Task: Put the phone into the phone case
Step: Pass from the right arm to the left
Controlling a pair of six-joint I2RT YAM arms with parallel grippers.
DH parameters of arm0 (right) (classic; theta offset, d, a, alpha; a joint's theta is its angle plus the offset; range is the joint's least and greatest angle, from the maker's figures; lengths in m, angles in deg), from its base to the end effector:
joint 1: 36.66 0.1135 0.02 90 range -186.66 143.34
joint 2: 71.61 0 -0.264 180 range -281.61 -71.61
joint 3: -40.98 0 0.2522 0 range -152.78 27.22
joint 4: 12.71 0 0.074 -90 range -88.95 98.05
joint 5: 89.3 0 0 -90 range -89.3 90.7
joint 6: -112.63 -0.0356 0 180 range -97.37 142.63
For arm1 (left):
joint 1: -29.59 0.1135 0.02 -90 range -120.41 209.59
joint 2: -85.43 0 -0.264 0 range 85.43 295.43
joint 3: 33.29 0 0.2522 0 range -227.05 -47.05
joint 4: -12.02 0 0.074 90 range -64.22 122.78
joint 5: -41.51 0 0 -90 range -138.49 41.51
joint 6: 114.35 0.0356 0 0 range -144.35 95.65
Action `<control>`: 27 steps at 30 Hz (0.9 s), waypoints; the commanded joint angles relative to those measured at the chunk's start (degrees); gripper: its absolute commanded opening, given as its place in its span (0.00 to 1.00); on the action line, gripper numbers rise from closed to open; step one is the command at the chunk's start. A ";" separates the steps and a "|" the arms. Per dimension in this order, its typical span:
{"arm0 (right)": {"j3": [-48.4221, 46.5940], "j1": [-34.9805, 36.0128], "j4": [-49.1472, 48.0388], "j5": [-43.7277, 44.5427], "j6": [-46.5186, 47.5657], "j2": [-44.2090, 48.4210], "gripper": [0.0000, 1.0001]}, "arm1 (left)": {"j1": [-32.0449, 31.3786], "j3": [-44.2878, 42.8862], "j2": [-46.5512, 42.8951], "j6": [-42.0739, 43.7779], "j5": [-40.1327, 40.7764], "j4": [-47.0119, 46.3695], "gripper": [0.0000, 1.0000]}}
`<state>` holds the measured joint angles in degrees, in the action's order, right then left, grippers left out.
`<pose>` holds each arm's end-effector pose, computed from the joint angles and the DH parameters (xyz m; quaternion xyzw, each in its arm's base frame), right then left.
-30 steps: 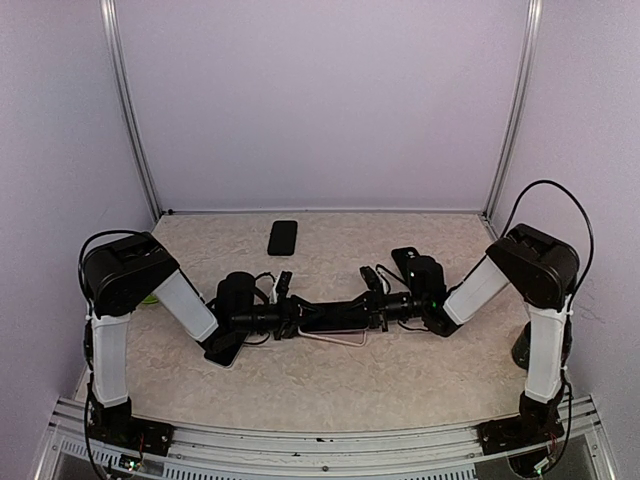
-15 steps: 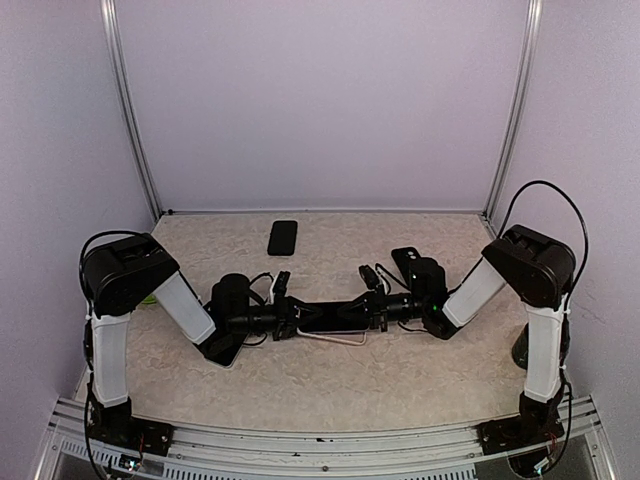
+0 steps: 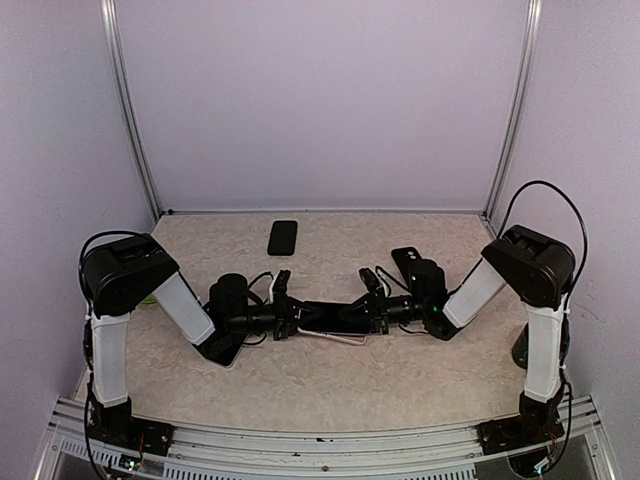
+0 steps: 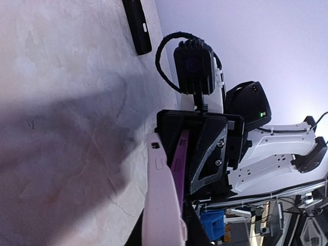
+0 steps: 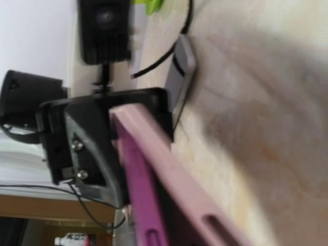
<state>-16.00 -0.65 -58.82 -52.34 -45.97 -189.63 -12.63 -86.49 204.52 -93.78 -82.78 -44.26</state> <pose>0.2731 0.2337 0.1013 -0.0620 0.7574 0.6479 0.0532 0.2482 -0.2523 0.0967 0.0132 0.7542 -0.6367 0.1601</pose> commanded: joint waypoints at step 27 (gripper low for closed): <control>-1.32 -1.08 25.94 1.44 13.06 10.09 0.31 | 1.70 2.35 -7.40 6.59 1.16 1.29 0.02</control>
<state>-17.05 -0.89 -41.51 -51.68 -36.53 -182.66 -12.30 -84.61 200.06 -90.59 -82.95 -42.73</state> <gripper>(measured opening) 0.308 0.121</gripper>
